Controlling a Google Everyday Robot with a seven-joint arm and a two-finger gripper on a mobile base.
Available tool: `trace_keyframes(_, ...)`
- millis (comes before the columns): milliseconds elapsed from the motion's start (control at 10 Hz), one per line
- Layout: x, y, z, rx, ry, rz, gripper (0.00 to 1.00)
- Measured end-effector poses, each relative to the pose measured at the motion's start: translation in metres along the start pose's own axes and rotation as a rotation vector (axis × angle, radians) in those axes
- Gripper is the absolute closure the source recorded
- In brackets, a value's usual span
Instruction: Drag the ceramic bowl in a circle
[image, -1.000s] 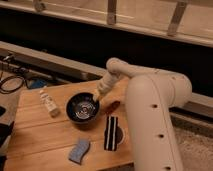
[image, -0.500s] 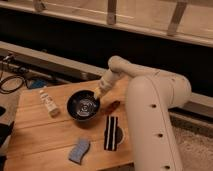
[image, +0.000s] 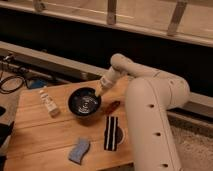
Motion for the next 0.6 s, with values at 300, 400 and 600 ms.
trace_keyframes(300,-0.013,-0.008,0.001,0.052,-0.106,0.095,1.00)
trace_keyframes(400,-0.015,-0.012,0.000,0.071,-0.143,0.133,1.00)
trace_keyframes(600,-0.024,-0.016,0.002,0.109,-0.169,0.180,1.00)
